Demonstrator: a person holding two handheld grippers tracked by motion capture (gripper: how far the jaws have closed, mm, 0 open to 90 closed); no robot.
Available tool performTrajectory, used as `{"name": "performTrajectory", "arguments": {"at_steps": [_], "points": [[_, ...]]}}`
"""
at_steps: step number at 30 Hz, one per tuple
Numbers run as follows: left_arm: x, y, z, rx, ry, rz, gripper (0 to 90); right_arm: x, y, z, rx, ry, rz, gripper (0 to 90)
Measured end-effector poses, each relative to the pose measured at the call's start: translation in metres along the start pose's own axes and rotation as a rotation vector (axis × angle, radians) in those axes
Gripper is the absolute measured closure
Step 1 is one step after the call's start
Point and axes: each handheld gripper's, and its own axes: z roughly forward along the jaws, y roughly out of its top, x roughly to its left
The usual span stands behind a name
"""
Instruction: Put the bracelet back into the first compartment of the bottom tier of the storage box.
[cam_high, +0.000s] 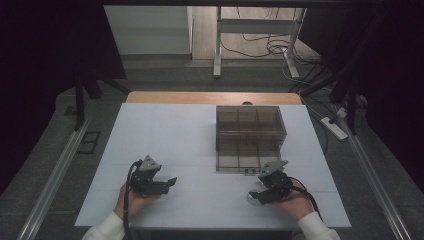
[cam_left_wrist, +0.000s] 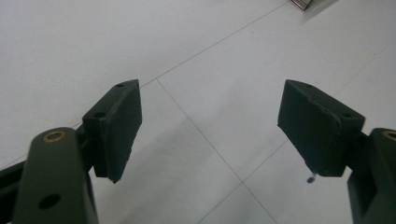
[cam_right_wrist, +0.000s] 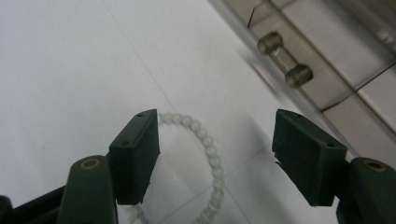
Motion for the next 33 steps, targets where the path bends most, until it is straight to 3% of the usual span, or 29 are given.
{"name": "performTrajectory", "arguments": {"at_steps": [8, 17, 24, 31, 33], "points": [[0.0, 0.0, 0.0, 0.001, 0.0, 0.002, 22.9, -0.005, -0.003, 0.002, 0.051, -0.007, 0.021, 34.9], [-0.001, 0.0, 0.001, 0.006, -0.001, 0.006, 22.9, -0.009, 0.002, 0.0, 0.109, 0.005, 0.043, 58.3], [-0.002, 0.0, 0.001, 0.004, 0.002, 0.004, 22.9, -0.005, 0.01, 0.003, 0.144, 0.035, -0.005, 84.2], [-0.001, 0.0, 0.001, 0.006, 0.003, 0.005, 22.9, -0.008, 0.009, 0.002, 0.131, 0.054, -0.028, 84.8], [0.0, 0.0, 0.001, 0.007, 0.004, 0.004, 22.9, -0.009, 0.008, 0.0, 0.104, 0.055, -0.02, 85.3]]}}
